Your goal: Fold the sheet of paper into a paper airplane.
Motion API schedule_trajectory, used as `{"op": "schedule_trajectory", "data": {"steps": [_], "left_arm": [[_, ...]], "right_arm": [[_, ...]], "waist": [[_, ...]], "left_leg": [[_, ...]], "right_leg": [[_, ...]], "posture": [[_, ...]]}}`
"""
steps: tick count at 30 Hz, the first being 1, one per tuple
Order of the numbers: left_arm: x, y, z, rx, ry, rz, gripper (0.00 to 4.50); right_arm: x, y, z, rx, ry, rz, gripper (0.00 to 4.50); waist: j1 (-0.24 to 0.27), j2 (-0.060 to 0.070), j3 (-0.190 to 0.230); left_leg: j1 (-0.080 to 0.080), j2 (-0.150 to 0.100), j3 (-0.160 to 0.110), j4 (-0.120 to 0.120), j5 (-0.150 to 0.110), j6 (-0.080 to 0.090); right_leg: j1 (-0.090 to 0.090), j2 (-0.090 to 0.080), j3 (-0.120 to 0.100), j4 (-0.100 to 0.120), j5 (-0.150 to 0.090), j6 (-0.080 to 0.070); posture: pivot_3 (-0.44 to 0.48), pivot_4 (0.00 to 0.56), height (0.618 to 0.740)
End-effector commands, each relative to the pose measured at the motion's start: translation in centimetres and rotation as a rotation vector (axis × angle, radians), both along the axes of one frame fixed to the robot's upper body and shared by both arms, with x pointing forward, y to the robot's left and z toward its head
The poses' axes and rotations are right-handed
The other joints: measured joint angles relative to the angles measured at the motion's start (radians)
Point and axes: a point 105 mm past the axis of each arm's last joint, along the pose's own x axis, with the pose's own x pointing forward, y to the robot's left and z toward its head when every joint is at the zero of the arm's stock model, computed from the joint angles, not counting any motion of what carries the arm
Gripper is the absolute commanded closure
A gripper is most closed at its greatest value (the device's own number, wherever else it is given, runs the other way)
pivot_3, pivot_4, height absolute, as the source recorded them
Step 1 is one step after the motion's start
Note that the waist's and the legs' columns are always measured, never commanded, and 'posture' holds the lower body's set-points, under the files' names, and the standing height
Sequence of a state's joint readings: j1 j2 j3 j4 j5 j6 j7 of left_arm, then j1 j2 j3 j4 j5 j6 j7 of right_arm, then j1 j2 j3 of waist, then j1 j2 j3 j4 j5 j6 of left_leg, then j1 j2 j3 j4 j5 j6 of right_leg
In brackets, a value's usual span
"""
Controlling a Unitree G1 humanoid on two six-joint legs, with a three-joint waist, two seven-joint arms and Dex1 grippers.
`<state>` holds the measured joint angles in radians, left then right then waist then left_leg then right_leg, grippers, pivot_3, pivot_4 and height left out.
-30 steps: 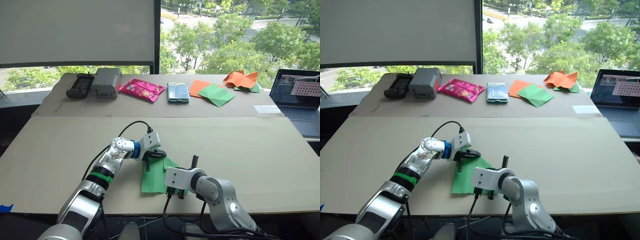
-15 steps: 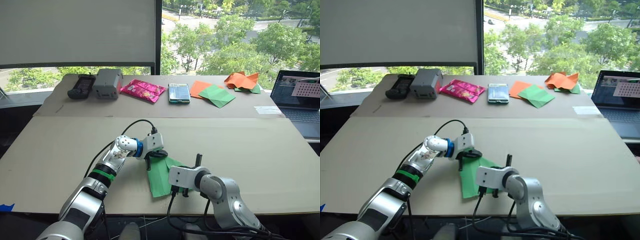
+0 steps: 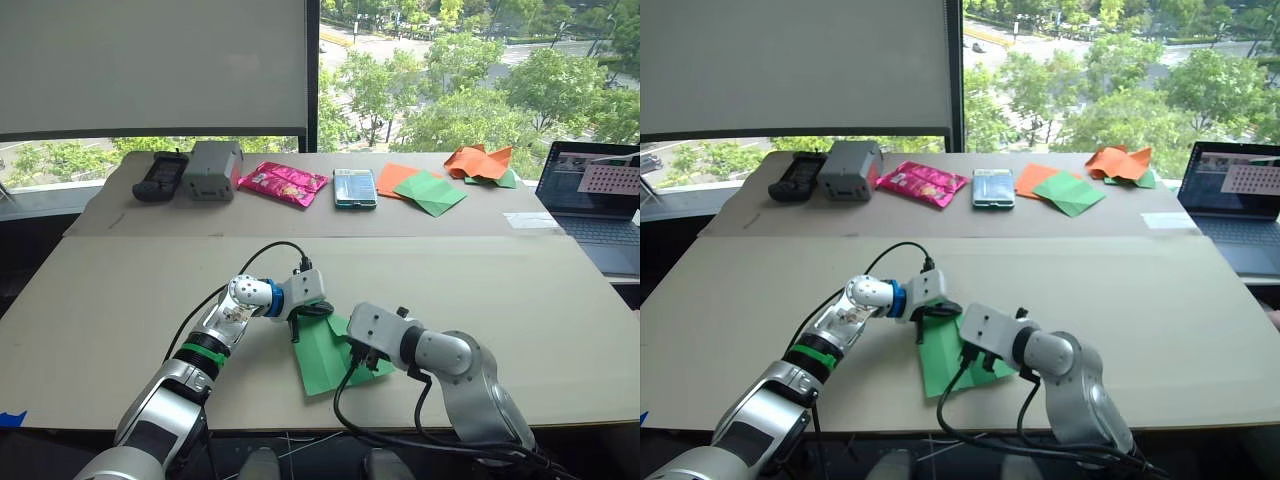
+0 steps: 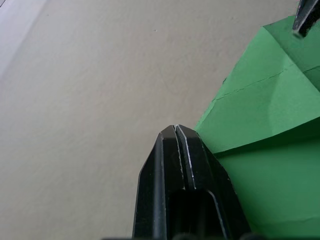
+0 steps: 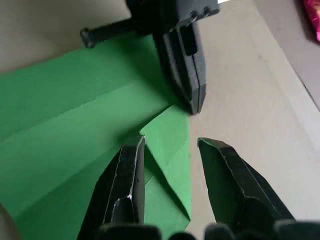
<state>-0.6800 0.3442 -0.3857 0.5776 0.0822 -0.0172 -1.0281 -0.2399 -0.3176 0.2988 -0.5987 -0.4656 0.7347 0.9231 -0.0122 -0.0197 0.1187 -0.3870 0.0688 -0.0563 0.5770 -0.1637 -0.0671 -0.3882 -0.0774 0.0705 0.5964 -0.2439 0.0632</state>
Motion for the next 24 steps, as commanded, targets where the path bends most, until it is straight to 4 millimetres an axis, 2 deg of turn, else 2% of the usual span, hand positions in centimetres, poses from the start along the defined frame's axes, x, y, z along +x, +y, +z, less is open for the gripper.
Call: {"op": "schedule_trajectory", "data": {"steps": [1,5,12,24], "left_arm": [[-0.9,1.1,-2.8,0.086,0.073,0.018,4.5],[-0.8,1.1,-2.8,0.084,0.069,0.021,4.5],[-0.7,1.1,-2.4,0.075,0.059,0.027,4.5],[-0.7,1.2,-2.2,0.071,0.054,0.03,4.5]], "right_arm": [[1.1,-0.2,1.7,0.116,0.018,-0.02,3.09],[2.8,0.2,1.4,0.202,0.074,-0.064,4.45],[3.8,1.2,-2.8,0.159,0.158,-0.08,4.48],[4.2,1.6,-5.2,0.142,0.209,-0.107,4.48]], "waist": [[0.001,-0.001,0.0],[0.0,0.001,-0.001],[-0.001,0.001,-0.001],[-0.003,0.002,-0.001]], "left_leg": [[0.0,0.0,0.0,0.0,0.0,0.0],[0.0,0.0,0.0,0.0,0.0,0.0],[0.0,0.0,0.0,-0.001,0.0,0.0],[0.0,0.0,0.0,-0.001,0.0,0.0]], "right_leg": [[0.0,0.0,0.0,0.0,0.0,0.0],[0.0,0.0,0.0,0.0,0.0,0.0],[0.0,0.0,0.0,0.001,0.0,0.0],[-0.001,0.0,0.0,0.001,0.0,0.0]], "posture": [[0.0,0.15,0.718],[0.0,0.15,0.718],[0.0,0.15,0.718],[0.0,0.15,0.718]]}}
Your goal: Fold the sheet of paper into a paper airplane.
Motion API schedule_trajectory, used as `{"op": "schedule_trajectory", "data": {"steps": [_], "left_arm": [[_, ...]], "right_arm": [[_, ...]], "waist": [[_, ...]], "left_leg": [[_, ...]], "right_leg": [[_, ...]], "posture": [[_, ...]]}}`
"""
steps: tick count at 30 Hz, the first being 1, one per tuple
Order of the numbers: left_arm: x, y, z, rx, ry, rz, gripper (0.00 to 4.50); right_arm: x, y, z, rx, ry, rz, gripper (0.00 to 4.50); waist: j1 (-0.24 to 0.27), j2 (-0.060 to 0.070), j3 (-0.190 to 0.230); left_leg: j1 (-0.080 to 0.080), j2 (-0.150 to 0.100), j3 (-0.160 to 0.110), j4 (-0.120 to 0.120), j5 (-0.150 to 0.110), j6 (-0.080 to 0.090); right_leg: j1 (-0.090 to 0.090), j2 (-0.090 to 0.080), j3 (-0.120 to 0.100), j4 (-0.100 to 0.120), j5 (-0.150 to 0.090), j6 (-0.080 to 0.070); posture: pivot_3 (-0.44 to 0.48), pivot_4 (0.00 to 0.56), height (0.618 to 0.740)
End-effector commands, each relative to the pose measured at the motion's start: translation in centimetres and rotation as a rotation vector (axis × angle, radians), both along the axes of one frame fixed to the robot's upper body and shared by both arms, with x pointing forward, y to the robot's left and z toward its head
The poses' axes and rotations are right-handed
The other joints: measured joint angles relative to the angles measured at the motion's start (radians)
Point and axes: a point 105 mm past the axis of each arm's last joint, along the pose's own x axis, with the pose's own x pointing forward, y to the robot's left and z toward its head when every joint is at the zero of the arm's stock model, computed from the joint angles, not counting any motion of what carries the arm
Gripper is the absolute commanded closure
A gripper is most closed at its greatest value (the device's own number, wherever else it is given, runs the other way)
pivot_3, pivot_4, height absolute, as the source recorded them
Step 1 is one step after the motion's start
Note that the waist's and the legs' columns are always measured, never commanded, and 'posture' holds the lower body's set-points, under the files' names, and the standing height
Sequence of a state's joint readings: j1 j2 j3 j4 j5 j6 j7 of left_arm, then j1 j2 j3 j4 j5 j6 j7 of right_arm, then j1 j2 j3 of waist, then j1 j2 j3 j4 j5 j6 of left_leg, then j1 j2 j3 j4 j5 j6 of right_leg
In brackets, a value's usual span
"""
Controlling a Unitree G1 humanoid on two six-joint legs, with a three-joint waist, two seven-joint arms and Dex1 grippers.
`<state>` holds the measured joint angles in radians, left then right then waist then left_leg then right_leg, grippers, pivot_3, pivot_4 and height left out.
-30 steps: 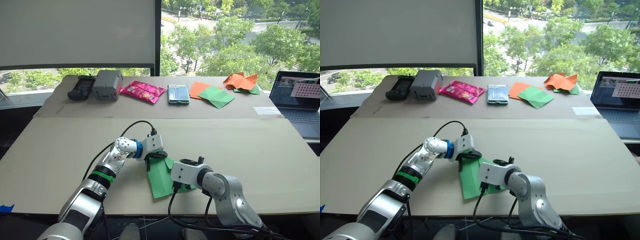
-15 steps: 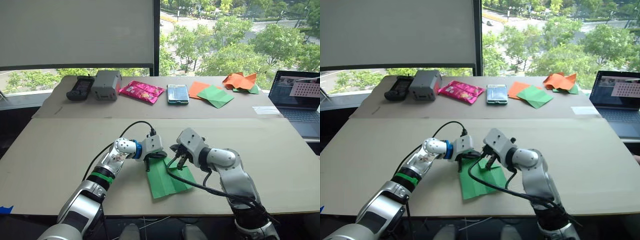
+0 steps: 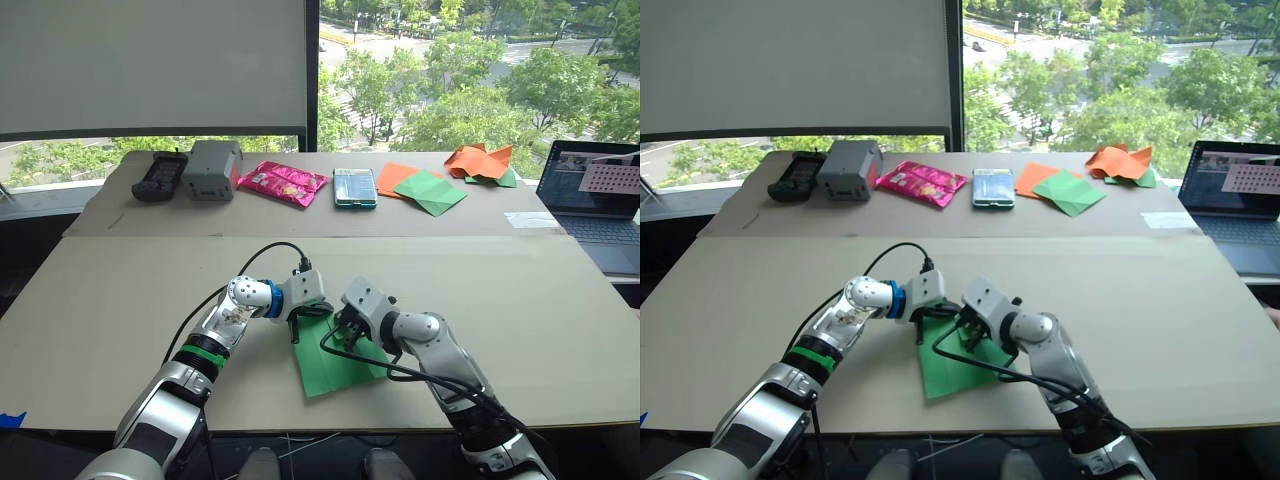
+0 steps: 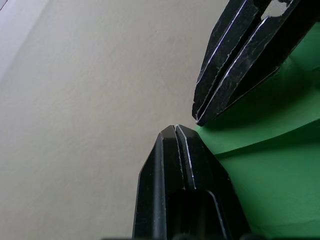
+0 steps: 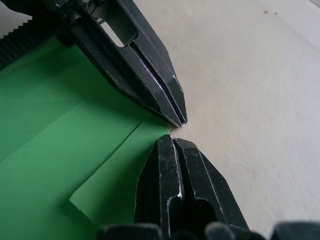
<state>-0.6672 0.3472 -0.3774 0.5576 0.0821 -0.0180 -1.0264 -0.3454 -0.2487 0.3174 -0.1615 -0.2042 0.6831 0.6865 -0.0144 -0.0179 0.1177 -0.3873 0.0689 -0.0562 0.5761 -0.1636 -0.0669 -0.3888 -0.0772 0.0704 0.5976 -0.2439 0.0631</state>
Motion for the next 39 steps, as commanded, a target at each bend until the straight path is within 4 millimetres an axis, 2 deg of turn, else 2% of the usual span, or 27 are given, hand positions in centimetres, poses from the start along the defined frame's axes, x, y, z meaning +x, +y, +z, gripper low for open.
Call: {"op": "schedule_trajectory", "data": {"steps": [1,4,9,24,39], "left_arm": [[-0.5,1.1,-2.3,0.078,0.062,0.029,4.5],[-0.5,1.0,-2.2,0.076,0.061,0.026,4.5],[-0.5,1.0,-2.2,0.075,0.061,0.025,4.5],[-0.4,1.2,-2.2,0.086,0.055,0.025,4.5],[-0.4,1.3,-2.3,0.088,0.055,0.024,4.5]], "right_arm": [[0.4,0.3,0.0,-0.012,-0.017,-0.007,4.48],[0.4,-0.1,-1.2,-0.063,-0.003,-0.009,4.48],[-0.1,-0.2,-2.1,-0.074,0.038,-0.01,4.48],[-1.4,-1.3,-2.7,-0.066,0.077,-0.059,4.48],[-2.9,-4.0,-3.9,-0.074,0.141,-0.127,4.48]], "waist": [[-0.001,0.0,0.0],[-0.001,0.0,0.0],[-0.002,0.001,-0.002],[0.0,0.001,-0.003],[0.001,0.0,-0.003]], "left_leg": [[0.0,0.0,0.0,0.0,0.0,0.0],[0.001,0.0,0.0,0.0,0.0,0.0],[0.001,0.0,0.0,0.0,0.0,0.0],[0.001,0.0,0.0,0.0,0.0,0.0],[0.001,0.0,0.0,0.0,0.0,-0.001]], "right_leg": [[0.0,0.0,0.0,0.0,0.0,0.0],[0.0,0.0,0.0,0.0,0.0,0.0],[0.0,0.0,0.0,0.0,0.0,0.0],[0.0,0.0,0.0,-0.001,0.0,0.0],[0.0,-0.001,0.0,-0.002,0.0,0.0]], "posture": [[0.0,0.15,0.718],[0.0,0.15,0.718],[0.0,0.15,0.718],[0.0,0.15,0.718],[0.0,0.15,0.718]]}}
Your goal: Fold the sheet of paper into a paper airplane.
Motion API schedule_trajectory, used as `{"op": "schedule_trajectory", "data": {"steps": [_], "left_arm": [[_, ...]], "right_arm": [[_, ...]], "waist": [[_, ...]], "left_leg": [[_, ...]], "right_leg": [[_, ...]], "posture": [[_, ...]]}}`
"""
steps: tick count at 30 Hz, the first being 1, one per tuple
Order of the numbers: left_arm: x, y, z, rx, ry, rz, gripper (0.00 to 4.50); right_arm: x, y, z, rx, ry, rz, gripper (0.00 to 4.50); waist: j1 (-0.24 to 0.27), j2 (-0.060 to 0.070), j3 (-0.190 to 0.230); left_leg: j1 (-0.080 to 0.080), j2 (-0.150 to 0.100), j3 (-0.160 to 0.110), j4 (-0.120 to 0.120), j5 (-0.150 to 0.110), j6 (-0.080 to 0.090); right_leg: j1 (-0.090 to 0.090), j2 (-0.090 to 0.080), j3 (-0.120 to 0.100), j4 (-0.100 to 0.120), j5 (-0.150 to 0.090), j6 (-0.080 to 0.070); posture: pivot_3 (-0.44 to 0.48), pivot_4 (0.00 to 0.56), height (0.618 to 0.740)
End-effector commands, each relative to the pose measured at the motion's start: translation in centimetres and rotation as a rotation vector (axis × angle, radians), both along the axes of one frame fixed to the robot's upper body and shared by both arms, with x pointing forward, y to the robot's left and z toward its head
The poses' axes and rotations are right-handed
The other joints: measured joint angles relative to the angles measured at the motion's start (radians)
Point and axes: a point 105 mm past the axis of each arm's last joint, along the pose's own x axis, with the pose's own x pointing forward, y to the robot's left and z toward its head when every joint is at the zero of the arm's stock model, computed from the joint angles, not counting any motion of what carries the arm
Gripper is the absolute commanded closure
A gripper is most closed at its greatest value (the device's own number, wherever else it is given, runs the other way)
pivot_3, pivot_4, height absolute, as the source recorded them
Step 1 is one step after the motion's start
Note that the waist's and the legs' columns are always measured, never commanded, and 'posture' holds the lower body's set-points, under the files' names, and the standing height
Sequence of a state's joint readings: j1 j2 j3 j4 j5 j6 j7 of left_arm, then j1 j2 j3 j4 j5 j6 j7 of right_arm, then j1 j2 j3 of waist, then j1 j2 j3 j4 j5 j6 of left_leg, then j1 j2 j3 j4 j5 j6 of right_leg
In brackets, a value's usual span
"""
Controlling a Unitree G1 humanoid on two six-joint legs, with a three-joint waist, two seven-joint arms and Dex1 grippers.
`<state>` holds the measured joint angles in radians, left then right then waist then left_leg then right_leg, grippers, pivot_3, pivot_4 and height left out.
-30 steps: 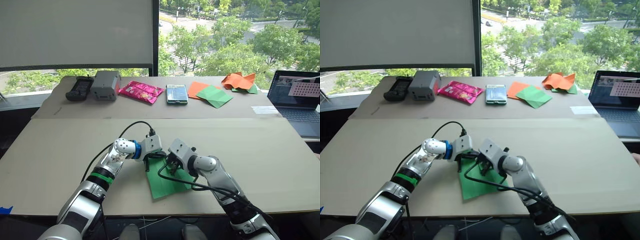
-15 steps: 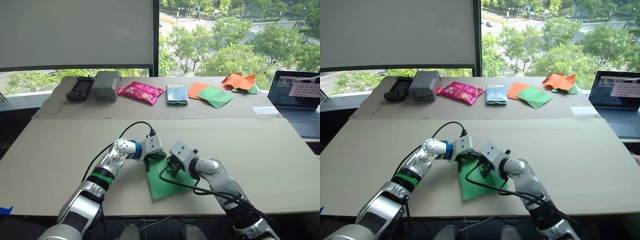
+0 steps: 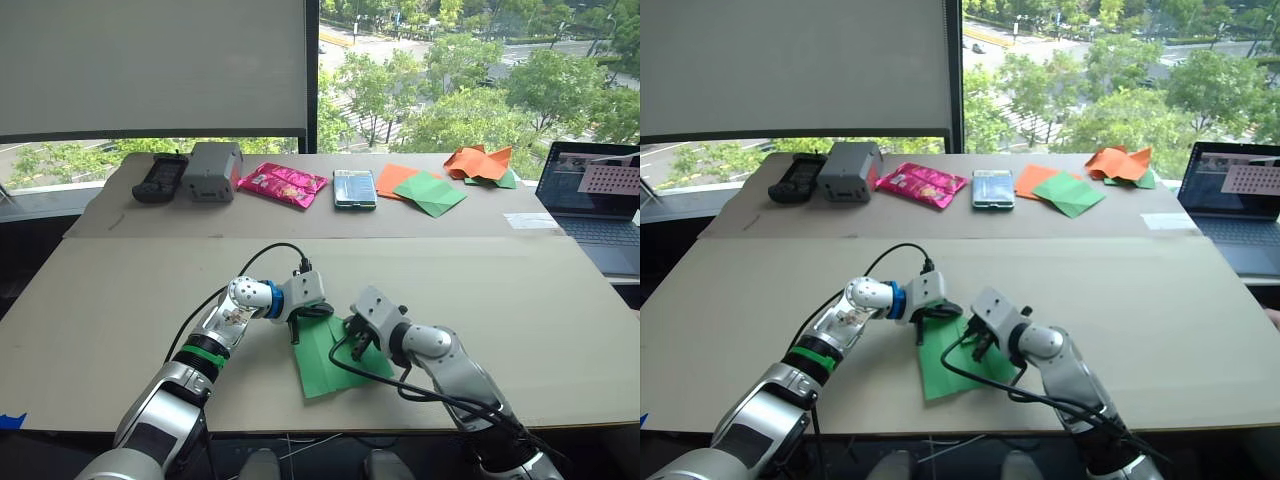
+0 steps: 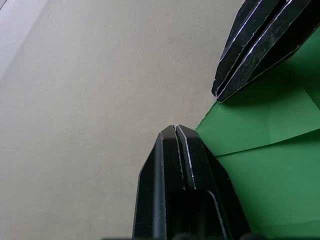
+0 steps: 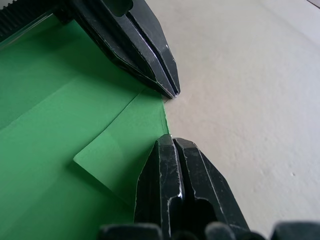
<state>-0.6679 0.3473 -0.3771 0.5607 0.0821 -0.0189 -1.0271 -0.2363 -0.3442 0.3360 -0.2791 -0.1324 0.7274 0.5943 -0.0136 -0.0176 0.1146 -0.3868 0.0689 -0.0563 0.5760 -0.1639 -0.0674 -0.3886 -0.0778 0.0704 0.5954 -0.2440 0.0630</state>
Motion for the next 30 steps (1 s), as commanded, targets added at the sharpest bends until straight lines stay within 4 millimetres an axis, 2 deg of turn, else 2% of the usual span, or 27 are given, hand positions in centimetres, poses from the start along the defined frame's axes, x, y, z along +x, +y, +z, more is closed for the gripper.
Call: {"op": "schedule_trajectory", "data": {"steps": [1,17,23,27,30], "left_arm": [[-0.4,1.3,-2.2,0.088,0.054,0.023,4.5],[-0.5,1.4,-2.3,0.089,0.055,0.023,4.5],[-0.4,1.4,-2.3,0.088,0.055,0.022,4.5],[-0.5,1.3,-2.3,0.088,0.055,0.02,4.5],[-0.4,1.3,-2.2,0.083,0.05,0.019,4.5]], "right_arm": [[-1.2,-1.9,-2.8,-0.046,0.126,-0.06,4.48],[-3.5,-5.3,-3.9,-0.079,0.182,-0.142,4.48],[-3.9,-5.9,-3.9,-0.088,0.189,-0.154,4.48],[-3.4,-5.3,-3.2,-0.056,0.154,-0.158,4.48],[-2.4,-4.6,-0.8,0.026,0.068,-0.146,4.48]], "waist": [[0.0,0.0,0.0],[0.001,-0.005,-0.001],[0.001,-0.007,-0.001],[0.0,-0.008,0.0],[0.0,-0.008,0.0]], "left_leg": [[0.0,0.0,0.0,0.0,0.0,0.0],[0.0,0.0,0.0,0.0,0.0,0.0],[0.0,0.0,0.0,0.0,0.0,0.0],[0.0,0.0,0.0,0.0,0.0,0.0],[0.0,0.0,0.0,0.0,0.0,-0.001]], "right_leg": [[0.0,0.0,0.0,0.0,0.0,0.0],[0.0,-0.001,0.0,-0.001,0.0,0.0],[0.0,-0.001,0.0,-0.002,-0.001,0.0],[0.0,-0.001,0.0,-0.002,-0.001,-0.001],[-0.001,-0.001,0.0,-0.002,-0.001,-0.001]], "posture": [[0.0,0.15,0.718],[0.0,0.15,0.718],[0.0,0.15,0.718],[0.0,0.15,0.718],[0.0,0.15,0.718]]}}
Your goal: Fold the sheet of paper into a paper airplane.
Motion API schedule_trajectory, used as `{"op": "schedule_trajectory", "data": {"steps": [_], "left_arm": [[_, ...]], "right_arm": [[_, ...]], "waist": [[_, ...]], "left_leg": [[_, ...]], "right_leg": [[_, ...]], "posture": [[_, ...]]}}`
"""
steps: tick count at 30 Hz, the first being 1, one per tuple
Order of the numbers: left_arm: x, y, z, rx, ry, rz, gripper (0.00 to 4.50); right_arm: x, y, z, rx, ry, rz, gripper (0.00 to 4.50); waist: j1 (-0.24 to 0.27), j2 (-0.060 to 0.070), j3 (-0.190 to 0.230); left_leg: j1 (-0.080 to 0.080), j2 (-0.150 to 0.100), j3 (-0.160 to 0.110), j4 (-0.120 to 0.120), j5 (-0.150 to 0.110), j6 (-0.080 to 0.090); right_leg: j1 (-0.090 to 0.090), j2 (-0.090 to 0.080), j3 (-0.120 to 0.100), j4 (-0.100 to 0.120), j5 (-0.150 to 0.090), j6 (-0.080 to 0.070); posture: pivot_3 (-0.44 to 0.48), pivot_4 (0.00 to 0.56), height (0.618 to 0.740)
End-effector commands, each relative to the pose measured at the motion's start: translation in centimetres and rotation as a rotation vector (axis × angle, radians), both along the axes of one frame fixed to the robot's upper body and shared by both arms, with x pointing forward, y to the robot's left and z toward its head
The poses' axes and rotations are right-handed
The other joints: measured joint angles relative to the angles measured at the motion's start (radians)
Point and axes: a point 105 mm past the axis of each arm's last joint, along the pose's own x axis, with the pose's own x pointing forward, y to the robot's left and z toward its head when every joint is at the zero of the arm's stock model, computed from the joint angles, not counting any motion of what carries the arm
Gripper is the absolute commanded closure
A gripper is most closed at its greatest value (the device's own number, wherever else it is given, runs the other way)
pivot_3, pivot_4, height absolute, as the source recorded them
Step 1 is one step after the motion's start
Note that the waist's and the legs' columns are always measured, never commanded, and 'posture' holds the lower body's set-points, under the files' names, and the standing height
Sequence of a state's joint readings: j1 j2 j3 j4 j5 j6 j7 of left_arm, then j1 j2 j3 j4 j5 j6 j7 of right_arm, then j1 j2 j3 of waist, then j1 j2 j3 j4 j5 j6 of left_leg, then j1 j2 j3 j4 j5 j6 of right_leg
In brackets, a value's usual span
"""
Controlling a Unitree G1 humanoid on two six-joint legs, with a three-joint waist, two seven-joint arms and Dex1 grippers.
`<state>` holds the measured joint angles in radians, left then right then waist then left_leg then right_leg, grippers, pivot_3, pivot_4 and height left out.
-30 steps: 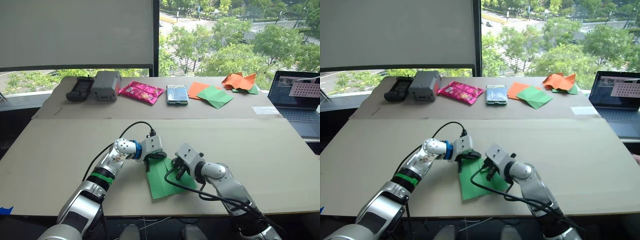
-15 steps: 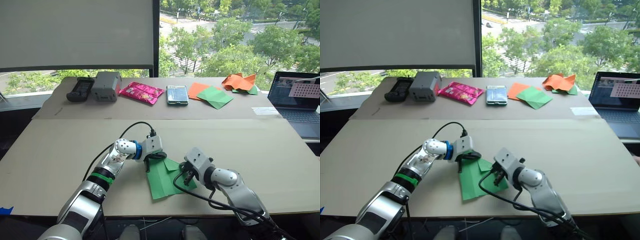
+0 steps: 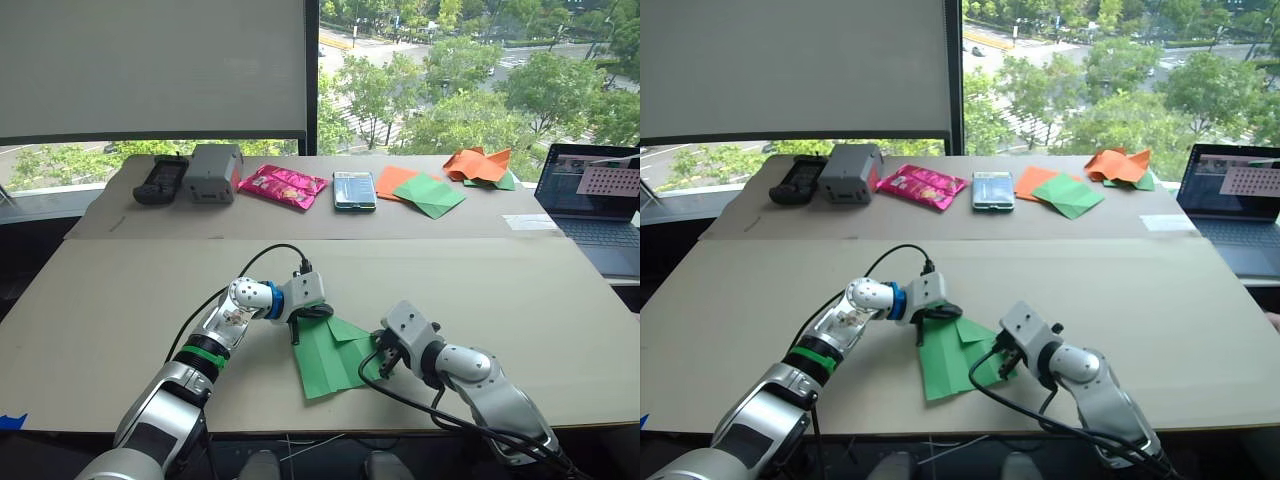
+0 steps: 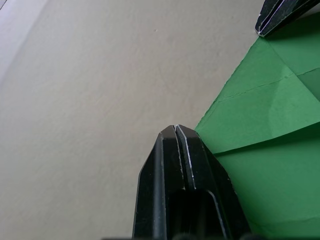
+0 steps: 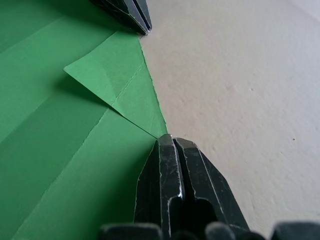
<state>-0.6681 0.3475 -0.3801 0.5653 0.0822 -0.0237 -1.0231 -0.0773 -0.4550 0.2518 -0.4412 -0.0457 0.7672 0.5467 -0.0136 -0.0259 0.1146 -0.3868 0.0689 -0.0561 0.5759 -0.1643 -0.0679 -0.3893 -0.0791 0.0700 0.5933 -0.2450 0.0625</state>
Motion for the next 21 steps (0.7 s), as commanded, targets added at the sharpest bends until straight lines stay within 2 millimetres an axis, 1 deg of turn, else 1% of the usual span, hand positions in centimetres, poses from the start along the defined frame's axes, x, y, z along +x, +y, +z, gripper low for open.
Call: {"op": "schedule_trajectory", "data": {"steps": [1,5,7,9,12,16,19,21], "left_arm": [[-0.4,1.3,-2.1,0.08,0.05,0.018,4.5],[-0.3,1.2,-1.5,0.064,0.034,0.016,4.5],[-0.3,1.2,-1.4,0.061,0.03,0.016,4.5],[-0.2,1.2,-1.4,0.062,0.029,0.017,4.5],[-0.3,1.2,-1.4,0.063,0.027,0.014,4.5],[-0.2,1.3,-1.4,0.064,0.024,0.015,4.5],[-0.2,1.3,-1.4,0.064,0.023,0.016,4.5],[-0.2,1.3,-1.3,0.064,0.02,0.017,4.5]], "right_arm": [[0.2,-0.8,-0.1,0.049,0.028,-0.046,4.48],[0.4,-0.1,4.0,0.157,-0.1,0.026,4.48],[0.2,0.4,5.3,0.193,-0.135,0.082,4.48],[0.2,0.9,5.7,0.211,-0.147,0.106,4.48],[0.3,2.5,5.6,0.222,-0.148,0.155,4.48],[0.8,4.6,4.3,0.191,-0.129,0.202,4.48],[1.1,5.6,3.2,0.149,-0.116,0.23,4.48],[1.5,5.8,2.5,0.139,-0.097,0.225,4.48]], "waist": [[0.0,0.0,0.0],[0.0,0.002,0.005],[-0.001,0.002,0.006],[-0.001,0.002,0.006],[-0.002,0.002,0.007],[-0.003,0.003,0.007],[-0.001,0.005,0.007],[-0.002,0.004,0.007]], "left_leg": [[0.0,0.0,0.0,0.0,0.0,0.0],[-0.002,0.0,0.0,0.0,0.0,0.0],[-0.003,0.0,0.0,0.0,0.0,0.0],[-0.003,0.0,0.0,-0.001,0.0,0.0],[-0.003,0.0,0.0,-0.001,0.0,0.0],[-0.003,0.0,0.0,-0.001,0.0,0.0],[-0.003,0.0,0.0,-0.001,0.0,0.0],[-0.003,0.0,0.0,-0.001,0.0,0.0]], "right_leg": [[0.0,0.0,0.0,0.0,0.0,0.0],[-0.002,0.0,0.0,0.0,0.0,0.0],[-0.004,0.0,0.0,0.0,0.0,0.0],[-0.004,0.0,0.0,0.0,0.0,0.0],[-0.004,0.0,0.0,0.0,0.0,0.0],[-0.005,0.0,0.0,0.0,0.0,0.0],[-0.005,0.0,0.0,0.0,0.0,0.0],[-0.005,0.0,0.0,0.0,0.0,0.0]], "posture": [[0.0,0.15,0.718],[0.0,0.15,0.718],[0.0,0.15,0.718],[0.0,0.15,0.718],[0.0,0.15,0.718],[0.0,0.15,0.718],[0.0,0.15,0.718],[0.0,0.15,0.718]]}}
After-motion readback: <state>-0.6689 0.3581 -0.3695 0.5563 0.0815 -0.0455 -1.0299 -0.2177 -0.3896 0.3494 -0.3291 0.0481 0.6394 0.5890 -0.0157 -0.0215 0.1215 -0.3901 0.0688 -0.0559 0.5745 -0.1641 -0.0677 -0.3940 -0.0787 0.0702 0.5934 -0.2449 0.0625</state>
